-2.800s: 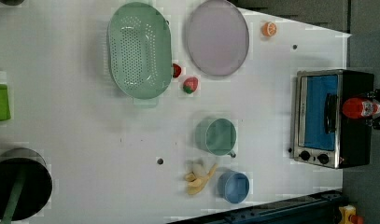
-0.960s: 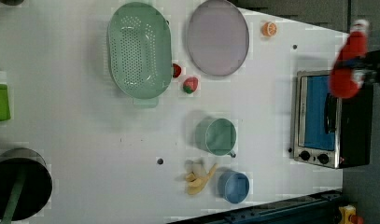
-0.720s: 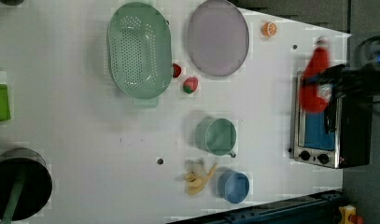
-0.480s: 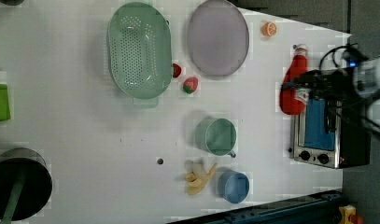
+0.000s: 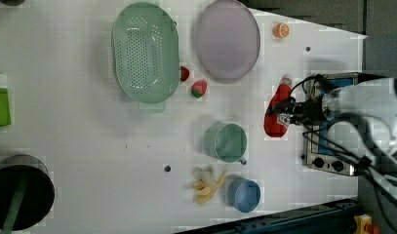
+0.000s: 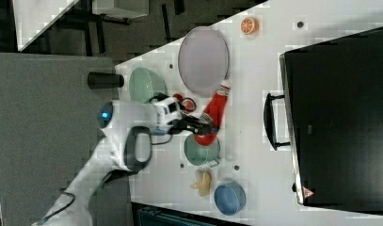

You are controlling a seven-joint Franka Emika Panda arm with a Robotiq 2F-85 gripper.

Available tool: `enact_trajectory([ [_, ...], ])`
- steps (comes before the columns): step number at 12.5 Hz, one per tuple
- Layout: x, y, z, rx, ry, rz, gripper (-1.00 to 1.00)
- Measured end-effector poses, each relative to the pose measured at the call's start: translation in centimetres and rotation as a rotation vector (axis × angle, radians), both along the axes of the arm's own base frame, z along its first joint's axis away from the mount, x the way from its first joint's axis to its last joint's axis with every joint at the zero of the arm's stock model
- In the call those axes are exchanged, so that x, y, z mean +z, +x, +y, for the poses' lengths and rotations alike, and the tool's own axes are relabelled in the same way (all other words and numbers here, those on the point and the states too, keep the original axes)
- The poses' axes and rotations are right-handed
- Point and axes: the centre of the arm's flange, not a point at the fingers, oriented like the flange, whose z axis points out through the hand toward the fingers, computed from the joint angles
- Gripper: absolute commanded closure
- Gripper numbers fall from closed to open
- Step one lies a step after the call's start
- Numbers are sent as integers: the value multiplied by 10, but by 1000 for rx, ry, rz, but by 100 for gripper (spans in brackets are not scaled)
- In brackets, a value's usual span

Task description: Pick Ketchup from oven and place it on table.

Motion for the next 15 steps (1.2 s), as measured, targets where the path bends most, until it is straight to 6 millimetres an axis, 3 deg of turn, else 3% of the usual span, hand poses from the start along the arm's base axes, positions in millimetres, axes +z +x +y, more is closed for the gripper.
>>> enact_trajectory([
  [3,-47,-32,-21,-44,-18,11,-29],
  [4,-60,-35,-23,-45,-22,8,-35],
  [5,-69,-35,-23,-48,-22,3,-54],
  [7,-73,-34,-21,-38,-30,-40,-97],
  [9,-72,-34,-26,-87,-24,-63,-100],
  [10,-68,-32,-30,-111,-27,-68,-100],
  [12,-41,-28,-30,-155,-32,-77,-100],
  [13,-17,-26,-31,-195,-25,-61,-100],
  [15,54,-8,-30,-240,-14,-29,-100],
])
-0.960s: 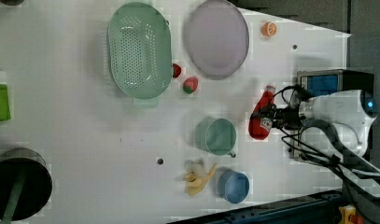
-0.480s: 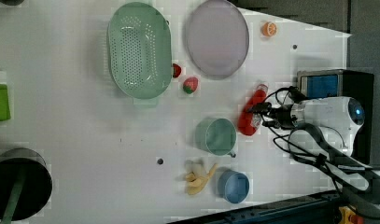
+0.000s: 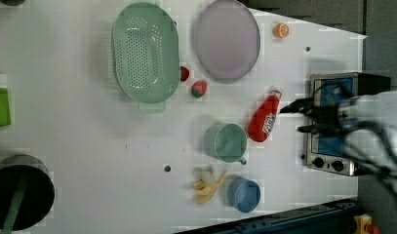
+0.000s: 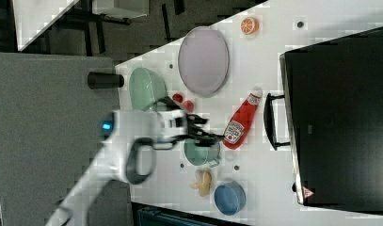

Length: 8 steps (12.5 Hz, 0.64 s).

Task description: Pick Ketchup from oven and place it on table.

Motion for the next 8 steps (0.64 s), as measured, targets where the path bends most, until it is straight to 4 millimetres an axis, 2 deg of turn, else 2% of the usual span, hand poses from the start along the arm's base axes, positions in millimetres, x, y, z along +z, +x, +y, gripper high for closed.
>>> enact_trajectory([
  [3,147,44,2,-61,20,-123,-100],
  [4,196,47,3,-61,12,-159,-100],
  [6,285,35,1,-60,-31,-180,-100],
  [8,343,18,3,-92,-20,-167,-100],
])
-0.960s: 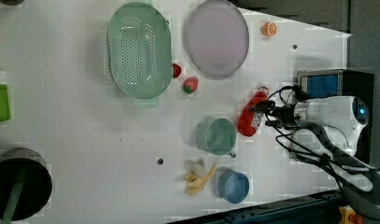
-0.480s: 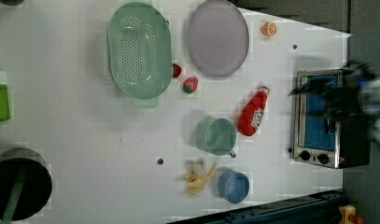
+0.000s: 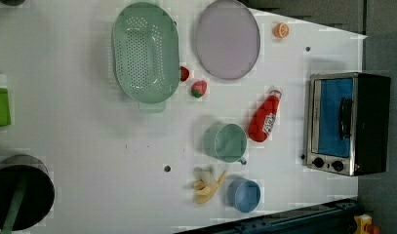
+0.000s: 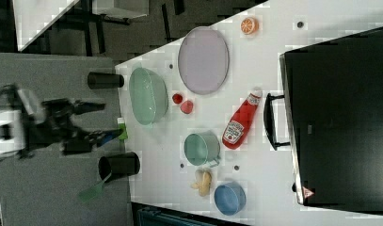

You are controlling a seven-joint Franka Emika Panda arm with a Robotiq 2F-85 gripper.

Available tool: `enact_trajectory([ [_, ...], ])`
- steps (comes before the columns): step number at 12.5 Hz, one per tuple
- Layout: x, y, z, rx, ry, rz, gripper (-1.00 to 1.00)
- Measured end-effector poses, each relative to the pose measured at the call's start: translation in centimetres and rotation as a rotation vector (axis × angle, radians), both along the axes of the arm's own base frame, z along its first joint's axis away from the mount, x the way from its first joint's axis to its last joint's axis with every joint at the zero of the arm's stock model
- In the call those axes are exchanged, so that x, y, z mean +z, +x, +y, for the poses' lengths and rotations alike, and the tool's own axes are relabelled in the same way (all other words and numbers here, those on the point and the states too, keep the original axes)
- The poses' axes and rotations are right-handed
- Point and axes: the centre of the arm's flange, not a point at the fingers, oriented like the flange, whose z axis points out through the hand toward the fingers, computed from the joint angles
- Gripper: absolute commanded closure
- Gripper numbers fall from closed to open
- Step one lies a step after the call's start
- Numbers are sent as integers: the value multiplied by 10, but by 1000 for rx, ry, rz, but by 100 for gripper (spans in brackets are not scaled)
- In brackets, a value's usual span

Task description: Pick Ketchup from oven and place it on table.

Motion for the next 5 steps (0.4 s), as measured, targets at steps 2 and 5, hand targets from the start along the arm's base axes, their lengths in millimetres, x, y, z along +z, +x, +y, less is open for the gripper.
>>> enact_trajectory([
  [2,26,-6,-2,-14,4,-19,-100],
  [5,26,-8,-20,-56,5,-17,-100],
])
